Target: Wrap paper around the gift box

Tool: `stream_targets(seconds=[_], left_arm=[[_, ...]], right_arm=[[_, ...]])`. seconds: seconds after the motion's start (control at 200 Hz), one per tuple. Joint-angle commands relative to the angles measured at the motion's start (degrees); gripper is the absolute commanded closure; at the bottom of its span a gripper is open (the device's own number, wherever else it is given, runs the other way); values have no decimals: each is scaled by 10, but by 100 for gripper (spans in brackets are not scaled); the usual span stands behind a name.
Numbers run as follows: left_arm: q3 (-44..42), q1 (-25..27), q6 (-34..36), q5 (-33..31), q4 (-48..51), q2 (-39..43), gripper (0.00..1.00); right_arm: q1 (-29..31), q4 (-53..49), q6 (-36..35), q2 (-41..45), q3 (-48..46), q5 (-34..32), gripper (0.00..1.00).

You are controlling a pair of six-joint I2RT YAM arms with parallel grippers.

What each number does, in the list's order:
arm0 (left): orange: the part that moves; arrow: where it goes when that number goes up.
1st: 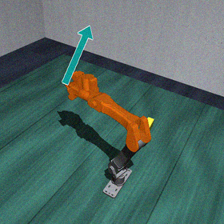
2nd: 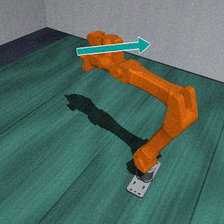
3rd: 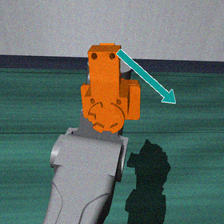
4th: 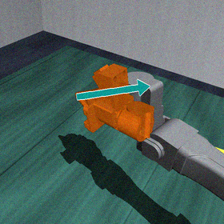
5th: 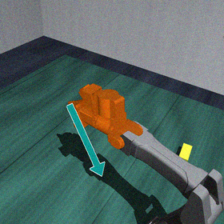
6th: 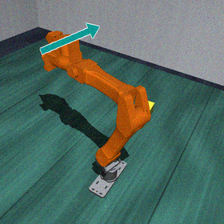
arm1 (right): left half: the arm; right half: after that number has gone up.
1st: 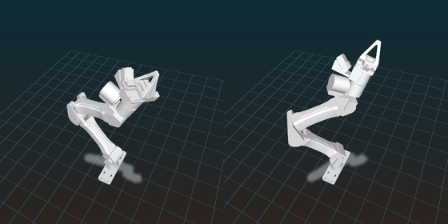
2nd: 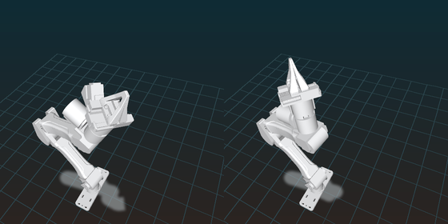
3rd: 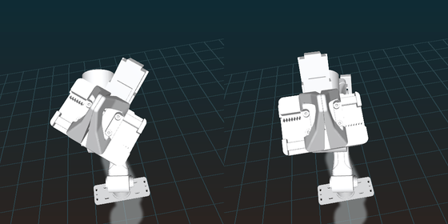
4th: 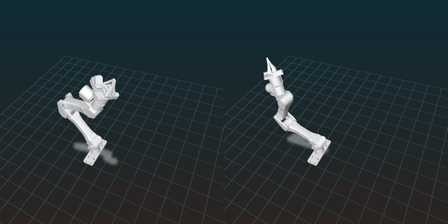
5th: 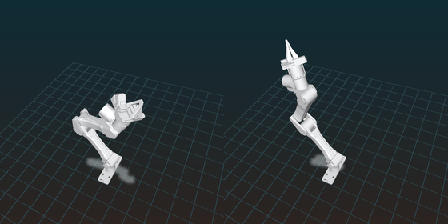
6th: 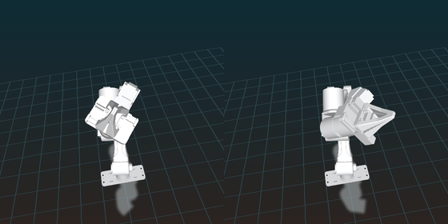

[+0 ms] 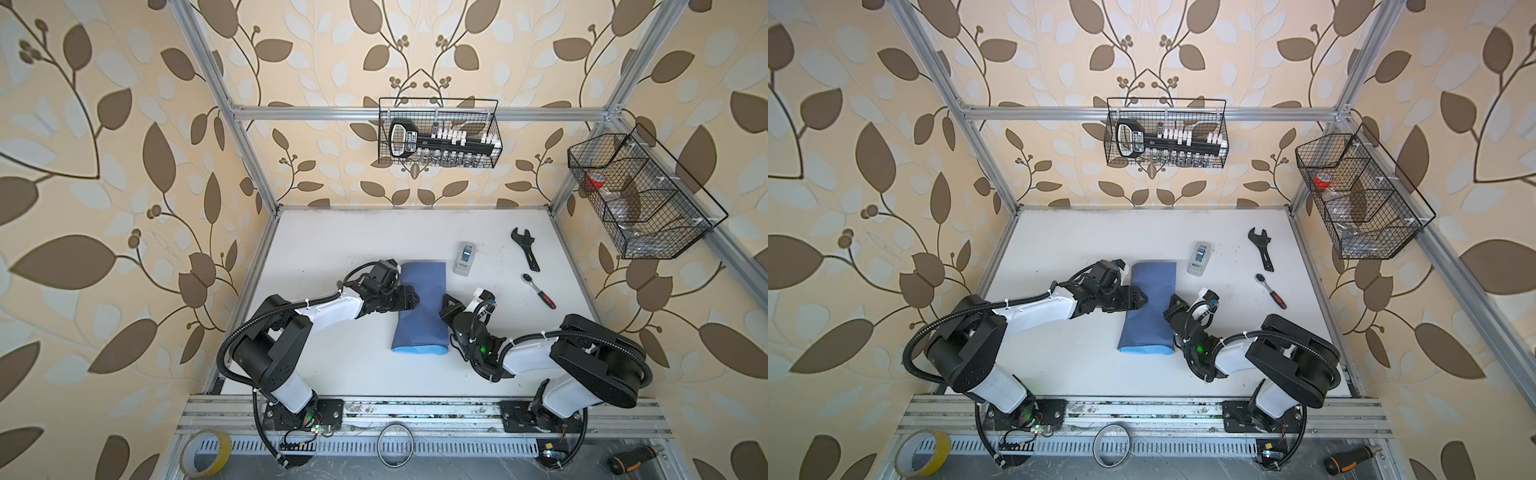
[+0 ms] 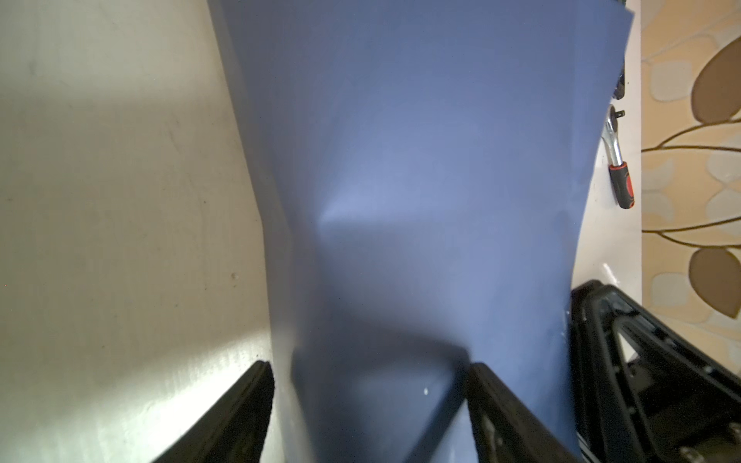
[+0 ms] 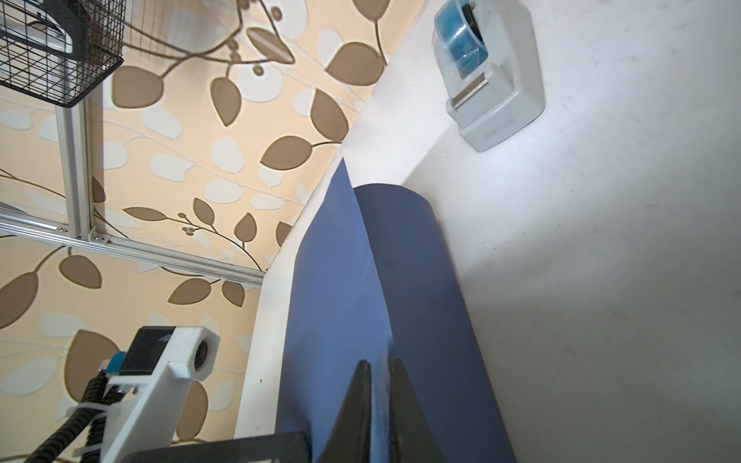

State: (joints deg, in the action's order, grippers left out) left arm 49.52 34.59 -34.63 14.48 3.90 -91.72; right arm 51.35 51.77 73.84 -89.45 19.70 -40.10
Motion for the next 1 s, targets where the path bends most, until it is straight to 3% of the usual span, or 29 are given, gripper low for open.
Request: stream_targets(seconds=[0.0,0.225,0.85,0.995], left_arm=[[-29,3,25,-54,113,-32,23],[-29,4,25,-55,112,-35,23],[-28,4,27,-56,111,-36,23],[-29,4,27,-55,110,-37,23]], right_arm=[[-3,14,-3,0,-12,-7,84],[-10,20,-10,0,-14,1,77],[-78,20,-48,65,-55,39,38],[-115,-117,-118,166,-50,74,32]])
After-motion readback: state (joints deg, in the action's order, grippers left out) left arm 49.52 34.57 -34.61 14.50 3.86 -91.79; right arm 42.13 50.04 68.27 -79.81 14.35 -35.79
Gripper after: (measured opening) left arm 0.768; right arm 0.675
